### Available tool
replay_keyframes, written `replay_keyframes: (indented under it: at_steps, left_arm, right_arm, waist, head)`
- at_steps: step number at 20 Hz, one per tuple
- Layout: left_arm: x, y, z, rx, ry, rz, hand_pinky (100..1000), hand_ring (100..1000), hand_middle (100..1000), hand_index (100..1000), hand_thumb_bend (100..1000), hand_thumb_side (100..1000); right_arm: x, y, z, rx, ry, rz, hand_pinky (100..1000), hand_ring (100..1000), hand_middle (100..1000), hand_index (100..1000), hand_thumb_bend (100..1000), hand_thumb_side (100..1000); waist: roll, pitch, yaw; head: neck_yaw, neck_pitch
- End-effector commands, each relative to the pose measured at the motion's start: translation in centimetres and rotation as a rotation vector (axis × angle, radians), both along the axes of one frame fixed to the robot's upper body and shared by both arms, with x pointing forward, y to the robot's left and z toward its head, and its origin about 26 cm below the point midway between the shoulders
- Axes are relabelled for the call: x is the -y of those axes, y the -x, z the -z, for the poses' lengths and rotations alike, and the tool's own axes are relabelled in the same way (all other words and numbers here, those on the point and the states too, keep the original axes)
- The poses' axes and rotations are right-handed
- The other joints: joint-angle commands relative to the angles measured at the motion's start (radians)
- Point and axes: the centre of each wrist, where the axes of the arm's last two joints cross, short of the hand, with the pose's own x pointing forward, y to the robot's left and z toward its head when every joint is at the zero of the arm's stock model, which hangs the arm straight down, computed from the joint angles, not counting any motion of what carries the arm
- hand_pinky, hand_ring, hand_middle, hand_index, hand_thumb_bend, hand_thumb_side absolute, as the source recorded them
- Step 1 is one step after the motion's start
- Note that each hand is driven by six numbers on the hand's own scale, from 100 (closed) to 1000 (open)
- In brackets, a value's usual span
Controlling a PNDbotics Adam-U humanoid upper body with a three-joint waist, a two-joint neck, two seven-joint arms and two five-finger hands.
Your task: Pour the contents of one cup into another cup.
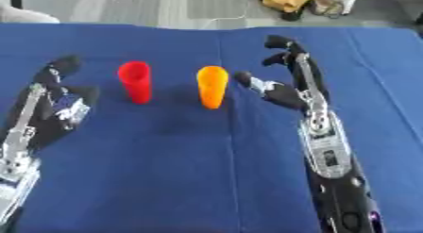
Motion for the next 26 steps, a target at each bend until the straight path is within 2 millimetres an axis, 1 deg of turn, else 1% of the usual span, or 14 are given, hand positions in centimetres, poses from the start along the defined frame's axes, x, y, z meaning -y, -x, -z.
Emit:
replay_keyframes:
  at_steps: [1,7,11,18,26]
  left_arm:
    - [-0.5,-1.2,-0.3,0.005,-0.040,-0.035,696,920,884,834,579,592]
    - [-0.4,-3.4,1.4,-0.052,-0.078,-0.111,689,908,870,848,608,612]
    - [-0.1,-4.6,2.1,-0.061,-0.113,-0.132,687,906,871,871,642,611]
    - [0.5,-6.3,2.5,-0.051,-0.151,-0.146,682,900,867,883,665,606]
    - [0.7,-7.7,2.5,-0.045,-0.169,-0.158,676,895,865,897,680,613]
  right_arm:
    - [0.3,0.0,-0.9,0.030,0.010,0.001,827,621,741,837,804,411]
    - [0.3,0.0,-0.9,0.029,0.010,0.000,826,621,741,837,803,415]
    - [0.2,0.0,-0.9,0.029,0.008,-0.003,826,621,740,837,801,419]
    - [0.0,0.0,-0.8,0.028,0.003,-0.012,826,620,739,837,800,419]
    - [-0.3,-0.1,-0.9,0.031,-0.001,-0.023,826,620,738,837,798,418]
  waist:
    - [0.001,-0.018,-0.001]
    - [-0.001,-0.018,-0.005]
    - [-0.002,-0.017,-0.008]
    - [-0.008,-0.013,-0.017]
    - [-0.015,-0.003,-0.024]
  head:
    - [-0.002,-0.013]
    - [-0.002,-0.018]
    - [-0.001,-0.024]
    - [0.001,-0.035]
    - [0.004,-0.045]
